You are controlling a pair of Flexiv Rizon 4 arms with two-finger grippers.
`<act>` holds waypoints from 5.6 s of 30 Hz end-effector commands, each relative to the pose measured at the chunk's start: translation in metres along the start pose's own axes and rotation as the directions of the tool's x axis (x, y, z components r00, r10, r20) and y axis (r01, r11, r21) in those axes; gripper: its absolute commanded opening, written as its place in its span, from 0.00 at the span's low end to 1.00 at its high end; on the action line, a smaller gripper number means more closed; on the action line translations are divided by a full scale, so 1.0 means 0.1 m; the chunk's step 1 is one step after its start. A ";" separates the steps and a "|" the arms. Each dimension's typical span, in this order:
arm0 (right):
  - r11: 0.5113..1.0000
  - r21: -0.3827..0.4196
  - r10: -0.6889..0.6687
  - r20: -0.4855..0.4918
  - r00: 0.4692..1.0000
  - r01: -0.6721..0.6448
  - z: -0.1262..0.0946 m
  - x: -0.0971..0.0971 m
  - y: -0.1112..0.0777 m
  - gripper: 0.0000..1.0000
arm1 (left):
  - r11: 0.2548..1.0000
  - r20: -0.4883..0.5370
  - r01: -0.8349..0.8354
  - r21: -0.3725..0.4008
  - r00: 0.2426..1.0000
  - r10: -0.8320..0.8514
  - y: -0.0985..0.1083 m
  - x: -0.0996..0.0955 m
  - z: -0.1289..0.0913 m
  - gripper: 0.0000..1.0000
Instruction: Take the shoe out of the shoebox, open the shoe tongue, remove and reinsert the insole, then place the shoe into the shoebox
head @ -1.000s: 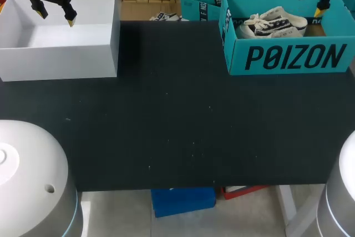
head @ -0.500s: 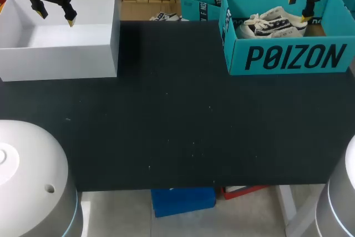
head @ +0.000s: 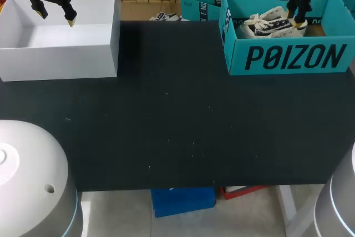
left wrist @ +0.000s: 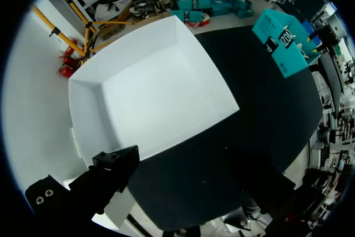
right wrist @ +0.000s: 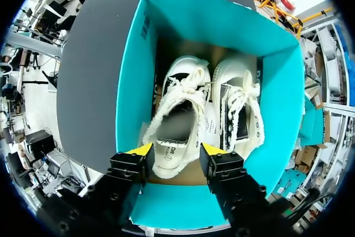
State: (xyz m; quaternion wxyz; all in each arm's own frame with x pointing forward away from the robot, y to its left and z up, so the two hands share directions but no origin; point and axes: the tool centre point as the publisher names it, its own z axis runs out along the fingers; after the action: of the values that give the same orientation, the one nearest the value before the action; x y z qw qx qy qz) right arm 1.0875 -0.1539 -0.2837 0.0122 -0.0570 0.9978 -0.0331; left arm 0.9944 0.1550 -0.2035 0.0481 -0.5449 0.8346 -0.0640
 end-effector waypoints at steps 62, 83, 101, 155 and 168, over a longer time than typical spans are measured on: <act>0.995 -0.045 0.085 -0.118 0.989 -0.090 0.72 -0.30 -0.17 0.00 | 1.000 0.001 0.000 -0.001 1.000 0.000 0.01 0.00 -0.01 1.00; 0.987 0.093 0.133 -0.027 0.991 -0.130 -0.40 -0.35 -0.35 0.00 | 1.000 0.001 0.000 -0.001 1.000 0.000 0.01 0.00 -0.01 1.00; 0.971 0.152 0.173 0.088 0.981 -0.185 -1.23 0.34 0.57 0.00 | 1.000 0.001 0.000 -0.001 1.000 0.000 0.01 0.00 -0.01 1.00; 0.994 -0.015 0.108 0.088 0.990 -0.107 0.36 1.58 4.29 0.00 | 1.000 0.001 0.000 -0.001 1.000 0.000 0.01 0.00 -0.01 1.00; 0.996 -0.033 0.082 0.067 0.994 -0.080 0.73 1.50 4.41 0.00 | 1.000 0.001 0.000 -0.001 1.000 0.000 0.01 0.00 -0.01 1.00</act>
State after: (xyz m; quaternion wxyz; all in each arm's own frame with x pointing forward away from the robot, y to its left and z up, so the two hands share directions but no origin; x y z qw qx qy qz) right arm 0.8859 0.2569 -0.3837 0.0513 -0.0175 0.9984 -0.0135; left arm 0.9944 0.1550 -0.2035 0.0481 -0.5450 0.8346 -0.0640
